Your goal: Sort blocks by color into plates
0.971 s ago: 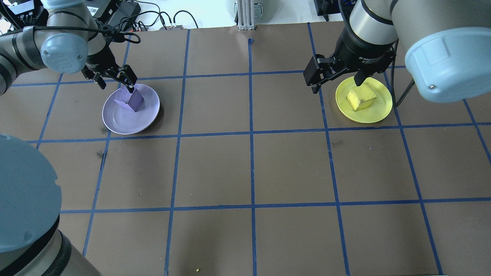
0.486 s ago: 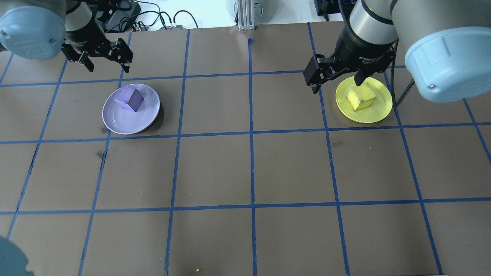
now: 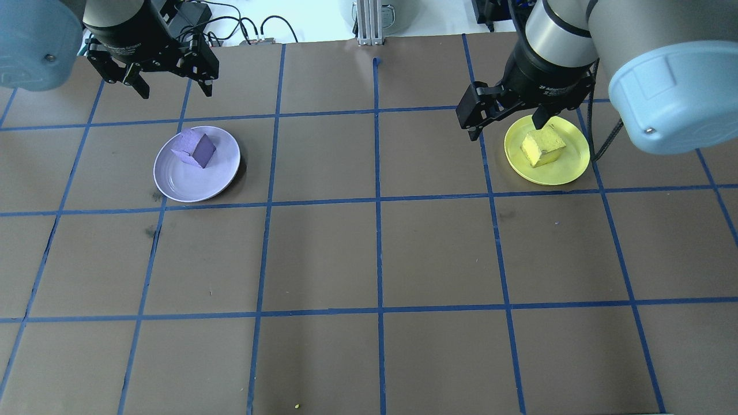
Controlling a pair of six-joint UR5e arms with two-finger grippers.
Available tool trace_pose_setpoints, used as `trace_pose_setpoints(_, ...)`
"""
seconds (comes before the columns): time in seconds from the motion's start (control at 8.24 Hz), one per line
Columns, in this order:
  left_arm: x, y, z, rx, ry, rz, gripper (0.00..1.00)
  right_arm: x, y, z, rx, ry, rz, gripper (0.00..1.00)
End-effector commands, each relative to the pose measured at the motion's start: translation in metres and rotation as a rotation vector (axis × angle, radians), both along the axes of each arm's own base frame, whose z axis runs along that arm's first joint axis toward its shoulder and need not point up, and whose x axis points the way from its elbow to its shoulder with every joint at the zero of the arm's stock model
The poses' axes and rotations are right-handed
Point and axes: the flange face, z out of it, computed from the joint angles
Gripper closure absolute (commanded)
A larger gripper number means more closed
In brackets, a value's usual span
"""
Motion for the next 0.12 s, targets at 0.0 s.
trace_pose_setpoints(0.0,-0.0013,0.0041,0.0037,-0.005,-0.004,-0.004,0.0,0.0,0.0,0.0,0.0,0.0,0.0,0.0)
